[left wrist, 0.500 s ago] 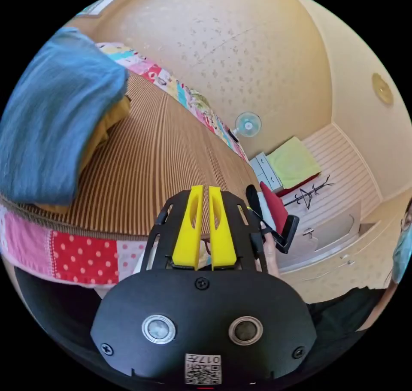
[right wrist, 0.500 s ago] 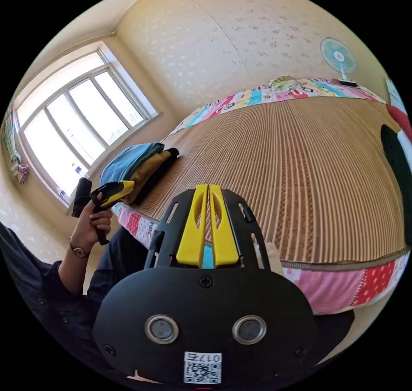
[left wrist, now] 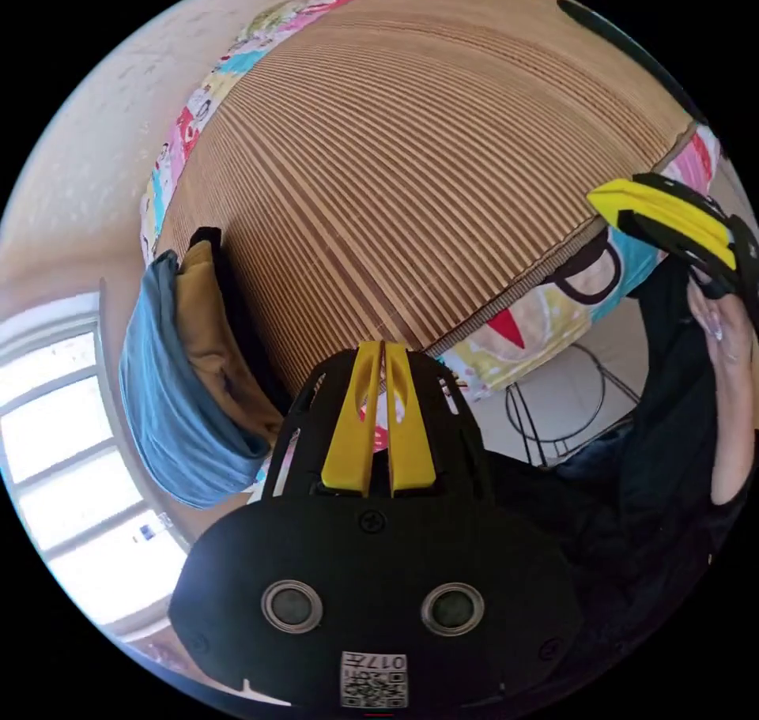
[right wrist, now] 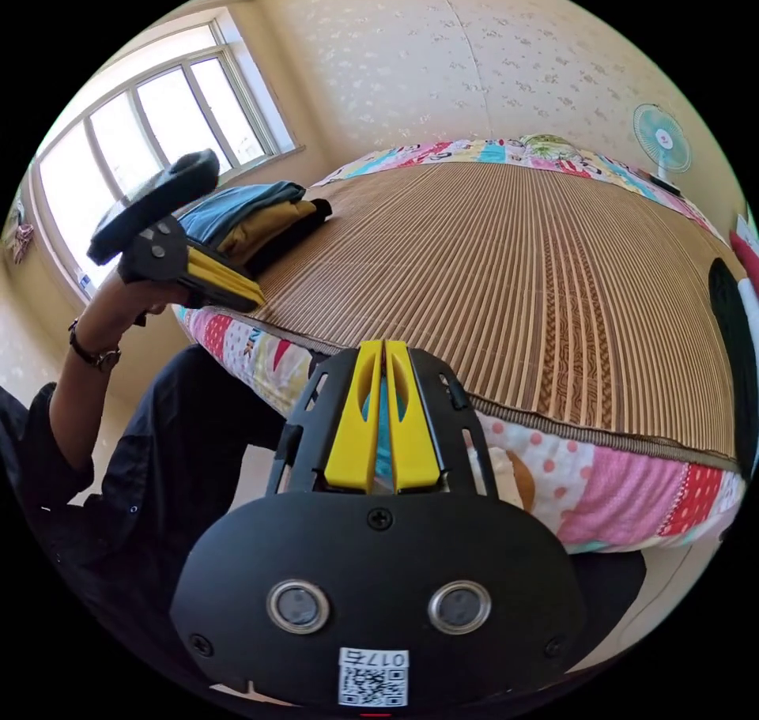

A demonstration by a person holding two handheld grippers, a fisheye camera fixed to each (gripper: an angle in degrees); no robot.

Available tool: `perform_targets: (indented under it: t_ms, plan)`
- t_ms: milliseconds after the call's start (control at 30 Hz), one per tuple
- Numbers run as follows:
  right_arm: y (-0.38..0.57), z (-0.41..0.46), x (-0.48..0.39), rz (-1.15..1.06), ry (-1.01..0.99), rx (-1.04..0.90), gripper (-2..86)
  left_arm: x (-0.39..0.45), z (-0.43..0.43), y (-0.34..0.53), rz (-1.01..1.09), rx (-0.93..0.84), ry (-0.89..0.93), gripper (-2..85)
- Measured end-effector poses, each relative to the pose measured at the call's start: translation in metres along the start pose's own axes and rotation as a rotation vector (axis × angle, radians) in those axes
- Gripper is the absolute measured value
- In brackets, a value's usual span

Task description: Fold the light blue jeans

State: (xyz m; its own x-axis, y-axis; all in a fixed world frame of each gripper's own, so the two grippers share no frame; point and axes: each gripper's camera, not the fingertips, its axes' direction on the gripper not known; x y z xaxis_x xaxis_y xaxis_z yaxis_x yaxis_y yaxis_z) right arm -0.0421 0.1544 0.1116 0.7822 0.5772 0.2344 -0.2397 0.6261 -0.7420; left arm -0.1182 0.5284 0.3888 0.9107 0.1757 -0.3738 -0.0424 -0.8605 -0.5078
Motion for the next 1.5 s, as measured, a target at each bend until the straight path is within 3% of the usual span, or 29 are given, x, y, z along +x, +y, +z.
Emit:
perform_targets:
  t_ms: [133,267,367,433,500,567,833,967,1067,1133,1200,1233,1267,1333,1367,1433,1500]
  plan:
    - [-0.005,-0.015,0.013,0.029,-0.014,0.016,0.5,0.020,-0.006,-0.017,0.002,-0.001,-0.145,-1.0]
    - [-0.013,-0.017,0.036,0.087,-0.117,-0.004,0.6,-0.014,-0.015,-0.009,-0.081,0.057,0.020,-1.0]
    - [-0.020,-0.019,0.045,0.100,-0.179,0.001,0.6,-0.067,-0.013,0.009,-0.162,0.141,0.367,-1.0]
    - [-0.024,-0.020,0.044,0.084,-0.187,-0.004,0.6,-0.108,0.010,0.019,-0.223,0.131,0.734,-0.9]
    - [-0.030,-0.022,0.037,0.047,-0.170,-0.015,0.6,-0.120,0.027,0.020,-0.230,0.125,0.902,-1.0]
    - [-0.032,-0.023,0.029,0.004,-0.131,-0.025,0.6,-0.120,0.032,0.018,-0.216,0.123,0.897,-1.0]
    - [-0.039,-0.036,0.018,-0.051,-0.046,-0.034,0.7,-0.081,-0.006,0.035,-0.171,0.228,0.505,-0.9]
    - [-0.040,-0.044,0.033,-0.011,-0.083,-0.012,0.6,-0.089,-0.002,0.072,-0.288,0.368,0.528,-1.0]
    - [-0.039,-0.051,0.048,0.042,-0.131,0.015,0.6,-0.124,0.025,0.113,-0.415,0.477,0.853,-1.0]
    - [-0.039,-0.055,0.058,0.073,-0.165,0.027,0.6,-0.159,0.071,0.143,-0.492,0.612,1.401,-1.0]
    - [-0.041,-0.059,0.073,0.113,-0.214,0.030,0.6,-0.175,0.102,0.165,-0.537,0.780,1.749,-1.0]
    - [-0.041,-0.060,0.076,0.122,-0.228,0.029,0.6,-0.184,0.108,0.181,-0.582,0.843,1.776,-1.0]
    - [-0.042,-0.062,0.084,0.142,-0.255,0.028,0.6,-0.189,0.106,0.188,-0.604,0.835,1.716,-1.0]
    - [-0.043,-0.064,0.096,0.176,-0.302,0.033,0.6,-0.203,0.073,0.210,-0.646,0.658,1.231,-0.9]
    - [-0.042,-0.066,0.104,0.200,-0.331,0.040,0.6,-0.204,0.063,0.214,-0.659,0.612,1.096,-0.9]
    - [-0.041,-0.068,0.114,0.227,-0.370,0.048,0.6,-0.211,0.030,0.240,-0.882,0.500,0.593,-0.8]
    - [-0.042,-0.070,0.124,0.243,-0.403,0.042,0.6,-0.213,0.011,0.264,-1.042,0.530,0.336,-0.5]
